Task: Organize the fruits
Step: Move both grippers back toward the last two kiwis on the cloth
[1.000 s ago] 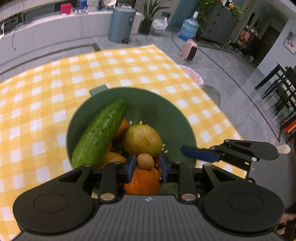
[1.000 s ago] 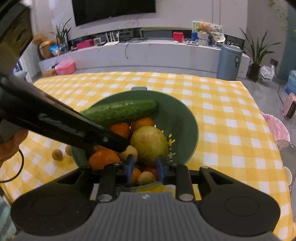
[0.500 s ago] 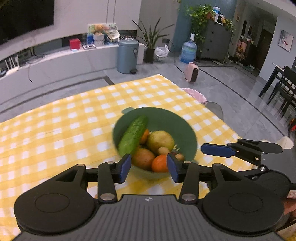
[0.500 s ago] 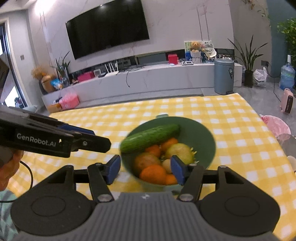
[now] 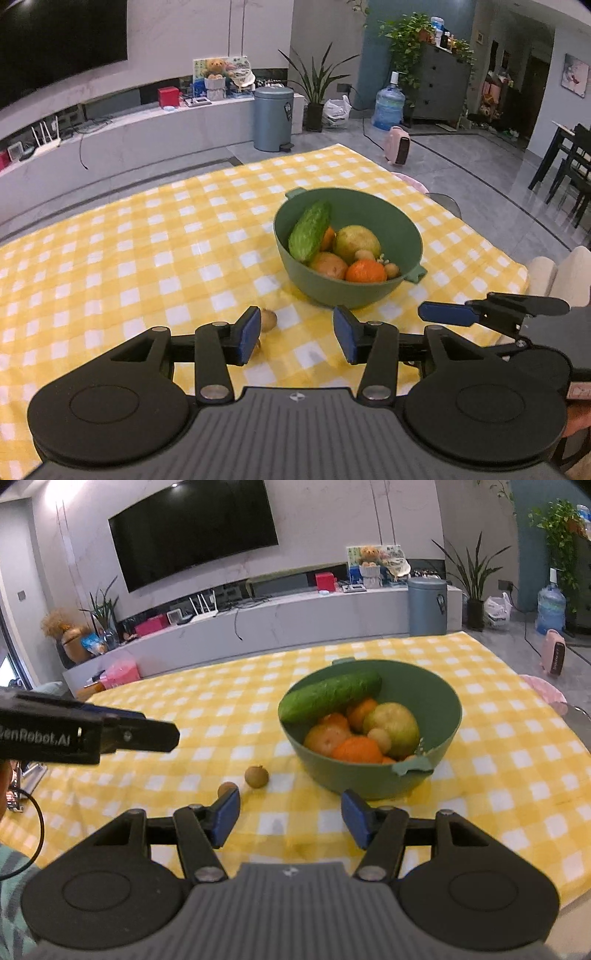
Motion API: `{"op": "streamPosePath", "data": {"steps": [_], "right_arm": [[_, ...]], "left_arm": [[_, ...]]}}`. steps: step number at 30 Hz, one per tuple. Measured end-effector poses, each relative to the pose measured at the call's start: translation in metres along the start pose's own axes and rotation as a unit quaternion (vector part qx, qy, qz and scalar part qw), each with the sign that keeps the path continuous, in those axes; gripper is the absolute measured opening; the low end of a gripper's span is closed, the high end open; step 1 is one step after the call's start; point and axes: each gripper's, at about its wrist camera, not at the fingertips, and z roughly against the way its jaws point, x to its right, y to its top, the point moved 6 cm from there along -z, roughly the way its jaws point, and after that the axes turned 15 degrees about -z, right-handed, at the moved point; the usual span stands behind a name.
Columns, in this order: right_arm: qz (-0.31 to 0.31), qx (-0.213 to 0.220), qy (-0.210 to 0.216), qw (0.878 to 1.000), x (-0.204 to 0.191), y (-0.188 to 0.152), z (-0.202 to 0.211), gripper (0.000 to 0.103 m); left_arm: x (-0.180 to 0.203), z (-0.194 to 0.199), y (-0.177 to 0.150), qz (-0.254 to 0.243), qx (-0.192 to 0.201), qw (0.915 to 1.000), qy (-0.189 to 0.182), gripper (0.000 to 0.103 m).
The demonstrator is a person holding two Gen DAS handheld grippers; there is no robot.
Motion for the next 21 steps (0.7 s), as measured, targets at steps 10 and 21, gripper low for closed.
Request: {"op": "streamPosePath", "data": {"steps": [10, 21], "right_arm": [[0.002, -0.026, -0.028, 0.999, -0.008, -0.013, -0.022, 0.058], [0.028, -0.047, -0.028, 0.998, -0.024, -0.018, -0.054, 0.057]], "left_arm": [[-0.017, -0.013, -0.027, 0.027, 0.006, 0.9991, -0.031, 0.054], [-0.034, -0.035, -0.042, 0.046, -0.013, 0.9978, -0.047, 0.054]]}}
